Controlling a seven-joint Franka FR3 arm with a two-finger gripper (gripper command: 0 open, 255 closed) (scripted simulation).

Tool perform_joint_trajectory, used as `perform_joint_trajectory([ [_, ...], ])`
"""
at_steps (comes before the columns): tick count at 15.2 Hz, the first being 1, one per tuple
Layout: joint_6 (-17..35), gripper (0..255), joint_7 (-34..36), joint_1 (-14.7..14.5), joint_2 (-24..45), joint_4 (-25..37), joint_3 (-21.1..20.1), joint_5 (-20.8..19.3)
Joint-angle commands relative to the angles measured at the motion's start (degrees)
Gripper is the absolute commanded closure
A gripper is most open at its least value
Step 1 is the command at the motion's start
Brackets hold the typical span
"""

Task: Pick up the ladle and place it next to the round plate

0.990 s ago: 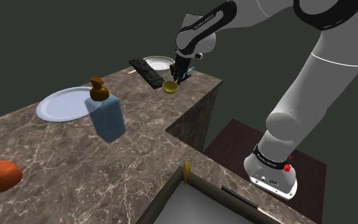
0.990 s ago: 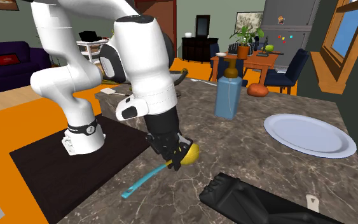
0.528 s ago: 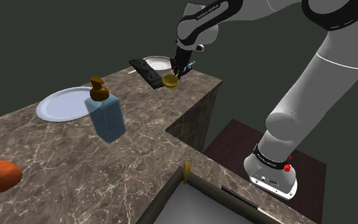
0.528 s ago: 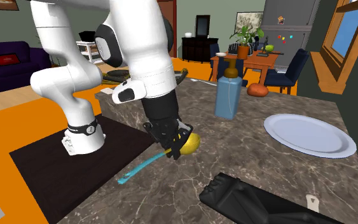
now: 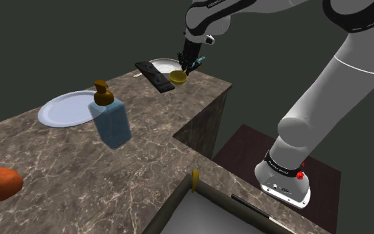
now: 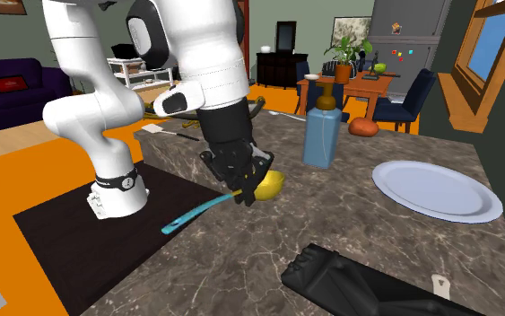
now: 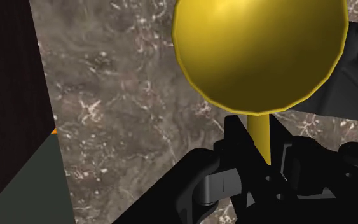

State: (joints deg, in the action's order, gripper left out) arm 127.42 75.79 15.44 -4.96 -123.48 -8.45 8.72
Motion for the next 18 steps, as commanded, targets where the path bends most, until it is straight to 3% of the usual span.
perform_joint_trajectory([
  [1,-0.5,255,1.5,-0.6,0.0,0.6,-0.7,-0.2],
  [10,0.1,255,15.7,-6.2,4.7,5.9,-7.5,-3.8],
  [18,-1.2,255,28.8,-12.1,12.6,15.3,-12.0,-9.5],
])
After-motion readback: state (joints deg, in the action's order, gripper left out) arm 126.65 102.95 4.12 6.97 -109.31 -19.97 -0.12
